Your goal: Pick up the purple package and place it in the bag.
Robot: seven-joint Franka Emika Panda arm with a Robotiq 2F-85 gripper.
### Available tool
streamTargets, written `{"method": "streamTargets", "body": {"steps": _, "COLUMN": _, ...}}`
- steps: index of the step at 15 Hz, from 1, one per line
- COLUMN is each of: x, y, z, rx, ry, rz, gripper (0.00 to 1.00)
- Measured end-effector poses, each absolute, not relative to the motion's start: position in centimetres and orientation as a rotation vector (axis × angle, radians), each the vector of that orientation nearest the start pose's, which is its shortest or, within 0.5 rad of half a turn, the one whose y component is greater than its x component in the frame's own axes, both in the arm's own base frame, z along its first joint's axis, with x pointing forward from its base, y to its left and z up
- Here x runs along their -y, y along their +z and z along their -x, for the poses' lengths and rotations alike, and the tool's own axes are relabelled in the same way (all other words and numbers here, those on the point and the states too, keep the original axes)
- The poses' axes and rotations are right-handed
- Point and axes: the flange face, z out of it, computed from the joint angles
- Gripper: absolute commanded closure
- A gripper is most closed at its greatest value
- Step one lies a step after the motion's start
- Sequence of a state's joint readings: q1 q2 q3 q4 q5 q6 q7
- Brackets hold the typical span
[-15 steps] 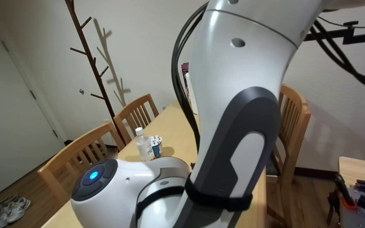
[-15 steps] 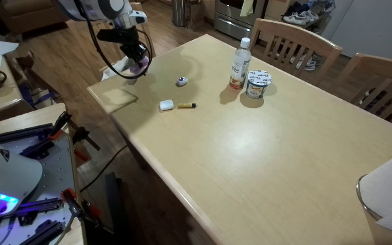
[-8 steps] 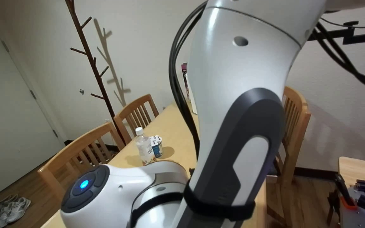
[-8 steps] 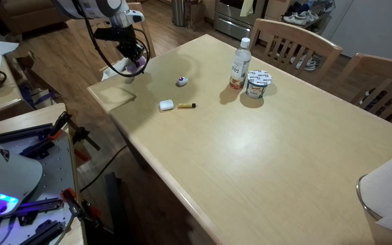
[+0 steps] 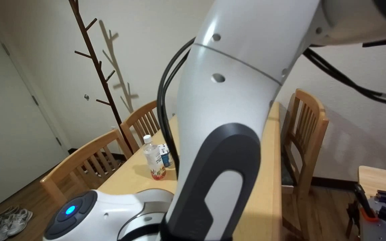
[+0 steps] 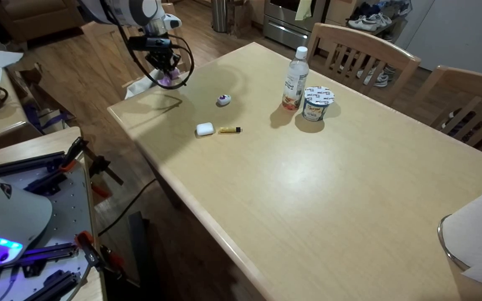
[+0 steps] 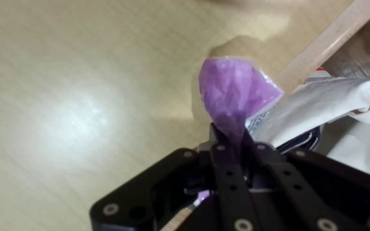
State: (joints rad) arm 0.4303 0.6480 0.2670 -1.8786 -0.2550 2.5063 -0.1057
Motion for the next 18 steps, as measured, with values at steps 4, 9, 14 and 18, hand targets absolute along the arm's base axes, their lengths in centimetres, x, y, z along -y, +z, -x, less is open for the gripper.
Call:
{"method": "streamTargets", "body": {"steps": 4, "x": -44.2, "y": 15.7, "z": -50.9, "rx": 1.660, "ry": 0.053, "rz": 2.583, "gripper": 0.91}}
{"method": "streamTargets", "body": {"steps": 9, "x": -47.5, "y": 15.2, "z": -51.7, "rx": 1.920, "ry": 0.256, "rz": 2.361, "gripper": 0.91}}
{"method": "streamTargets", "body": {"steps": 14, "x": -51.2, "y": 15.9, "z": -51.3, "rx": 2.113, "ry": 0.452, "rz": 2.185, "gripper": 0.91}}
{"method": "streamTargets", "body": {"steps": 18, "x": -54.1, "y": 16.2, "z": -50.2, "rx": 2.276, "ry": 0.547, "rz": 1.974, "gripper": 0.91}}
